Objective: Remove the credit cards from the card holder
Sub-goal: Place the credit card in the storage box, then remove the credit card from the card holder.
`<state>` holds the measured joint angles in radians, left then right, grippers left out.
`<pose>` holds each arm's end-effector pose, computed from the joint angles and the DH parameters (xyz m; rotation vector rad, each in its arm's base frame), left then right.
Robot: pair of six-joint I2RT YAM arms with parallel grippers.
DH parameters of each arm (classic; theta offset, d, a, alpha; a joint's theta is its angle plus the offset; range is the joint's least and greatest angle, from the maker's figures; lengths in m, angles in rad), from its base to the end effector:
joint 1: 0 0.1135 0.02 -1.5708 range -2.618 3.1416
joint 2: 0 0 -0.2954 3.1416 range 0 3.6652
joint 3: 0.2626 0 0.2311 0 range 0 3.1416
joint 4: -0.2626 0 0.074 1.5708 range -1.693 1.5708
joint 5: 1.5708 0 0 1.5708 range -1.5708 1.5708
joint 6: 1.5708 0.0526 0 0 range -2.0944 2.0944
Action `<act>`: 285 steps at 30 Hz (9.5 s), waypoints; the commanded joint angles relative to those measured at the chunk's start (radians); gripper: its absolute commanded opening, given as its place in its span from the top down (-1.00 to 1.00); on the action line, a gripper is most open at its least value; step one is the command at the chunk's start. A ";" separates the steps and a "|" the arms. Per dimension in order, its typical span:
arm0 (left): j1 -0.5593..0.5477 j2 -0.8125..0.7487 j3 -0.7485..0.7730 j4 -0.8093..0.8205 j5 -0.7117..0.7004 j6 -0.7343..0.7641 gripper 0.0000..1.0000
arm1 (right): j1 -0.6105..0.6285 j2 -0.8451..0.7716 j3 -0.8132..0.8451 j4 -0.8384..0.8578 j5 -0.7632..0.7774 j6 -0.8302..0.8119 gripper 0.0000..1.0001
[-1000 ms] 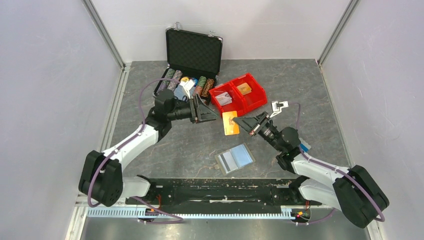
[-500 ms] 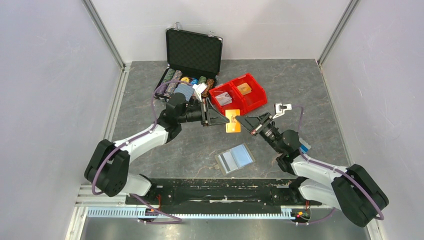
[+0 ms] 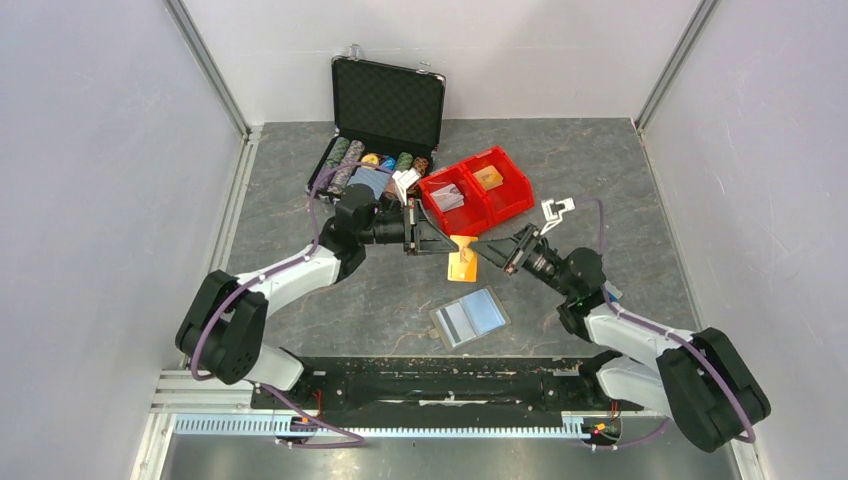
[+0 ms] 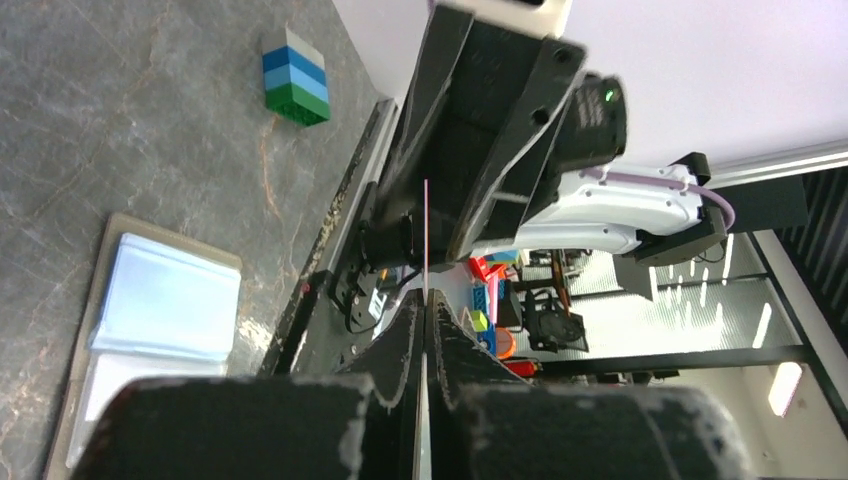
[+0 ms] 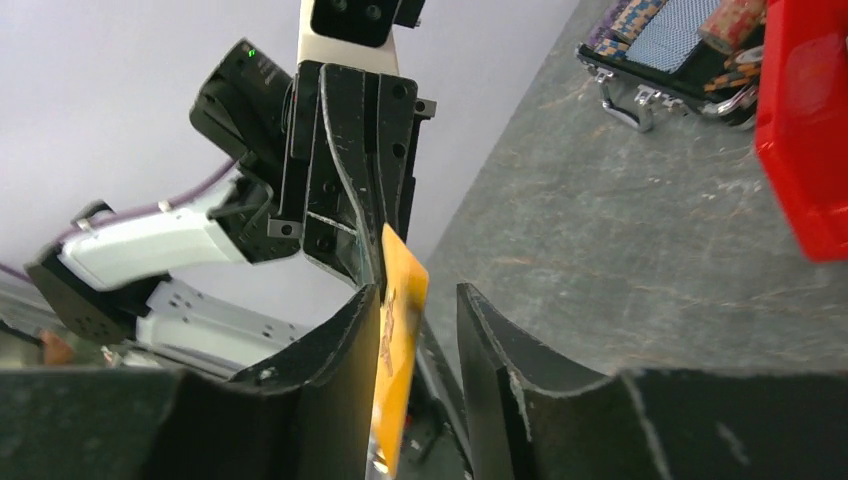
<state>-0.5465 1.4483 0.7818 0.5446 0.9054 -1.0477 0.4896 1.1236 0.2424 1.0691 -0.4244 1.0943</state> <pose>0.2366 -0.1924 0.3029 0.3213 2.0443 -1.8493 0.1666 0.1133 0.2686 0.0766 1.6028 1.5702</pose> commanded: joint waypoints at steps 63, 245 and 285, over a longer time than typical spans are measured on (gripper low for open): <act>0.025 -0.248 0.322 -1.230 -0.728 0.801 -1.00 | -0.381 0.448 0.994 -0.972 -0.228 -0.765 1.00; -0.331 -0.270 -0.312 -0.511 -0.647 0.224 0.95 | 0.540 0.043 0.237 -0.995 0.532 -0.667 -0.41; -0.331 -0.295 -0.324 -0.511 -0.646 0.222 0.95 | 0.572 0.062 0.248 -1.025 0.554 -0.698 -0.37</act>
<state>-0.8730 1.1755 0.4580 0.0151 0.2634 -0.8326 1.0531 1.1553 0.4850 -0.0101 0.1589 0.3996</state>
